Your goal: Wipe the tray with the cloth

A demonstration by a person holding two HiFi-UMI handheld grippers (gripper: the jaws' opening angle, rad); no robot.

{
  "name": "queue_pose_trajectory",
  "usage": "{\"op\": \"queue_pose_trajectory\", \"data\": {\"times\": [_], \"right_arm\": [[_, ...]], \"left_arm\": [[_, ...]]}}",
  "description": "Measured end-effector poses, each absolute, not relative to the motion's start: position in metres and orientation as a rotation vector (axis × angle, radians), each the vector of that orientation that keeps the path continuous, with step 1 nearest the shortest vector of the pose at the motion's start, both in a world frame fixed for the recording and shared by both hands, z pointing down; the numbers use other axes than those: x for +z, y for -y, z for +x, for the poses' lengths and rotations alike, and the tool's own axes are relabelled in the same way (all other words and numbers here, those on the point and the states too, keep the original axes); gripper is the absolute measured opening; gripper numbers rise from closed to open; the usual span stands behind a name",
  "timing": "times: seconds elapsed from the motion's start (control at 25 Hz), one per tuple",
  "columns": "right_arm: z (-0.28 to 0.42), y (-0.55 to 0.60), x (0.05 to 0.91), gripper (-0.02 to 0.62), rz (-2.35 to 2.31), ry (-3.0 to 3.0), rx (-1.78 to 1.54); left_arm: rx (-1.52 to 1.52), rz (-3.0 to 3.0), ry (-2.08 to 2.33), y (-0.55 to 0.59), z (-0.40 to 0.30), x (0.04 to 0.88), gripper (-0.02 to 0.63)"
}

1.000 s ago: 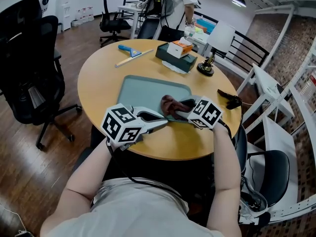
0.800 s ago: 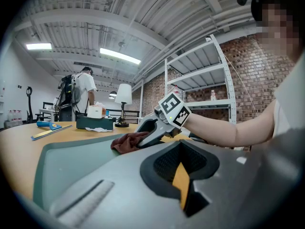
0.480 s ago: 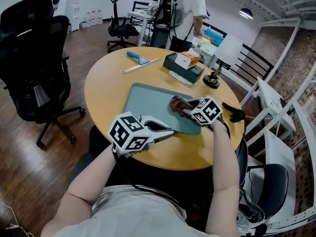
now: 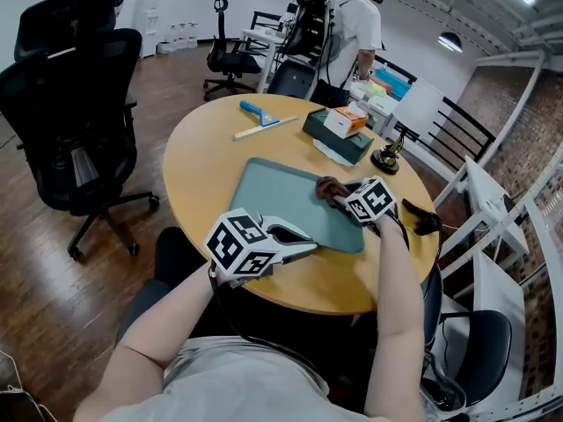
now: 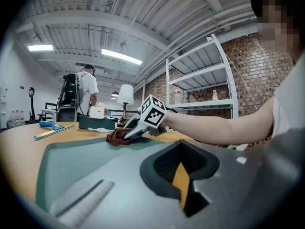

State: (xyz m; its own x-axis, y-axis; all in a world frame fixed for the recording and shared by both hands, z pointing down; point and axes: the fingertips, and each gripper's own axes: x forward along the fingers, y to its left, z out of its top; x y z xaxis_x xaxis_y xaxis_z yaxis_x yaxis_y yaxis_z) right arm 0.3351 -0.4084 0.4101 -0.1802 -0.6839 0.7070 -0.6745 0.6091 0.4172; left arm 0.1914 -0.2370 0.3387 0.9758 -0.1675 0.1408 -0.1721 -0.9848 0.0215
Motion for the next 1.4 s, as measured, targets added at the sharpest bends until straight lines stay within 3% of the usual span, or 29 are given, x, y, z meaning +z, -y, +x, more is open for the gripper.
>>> {"op": "queue_pose_trajectory", "data": {"times": [0.56,1.4], "right_arm": [[0.295,0.422,0.413,0.13,0.999,1.908,-0.087],[0.249,0.329,0.409,0.132,0.815,1.972,-0.198]], "left_arm": [[0.209,3.1,0.26,0.229,0.191,0.339,0.322],[0.204,3.095,0.257,0.23,0.188,0.338,0.322]]}}
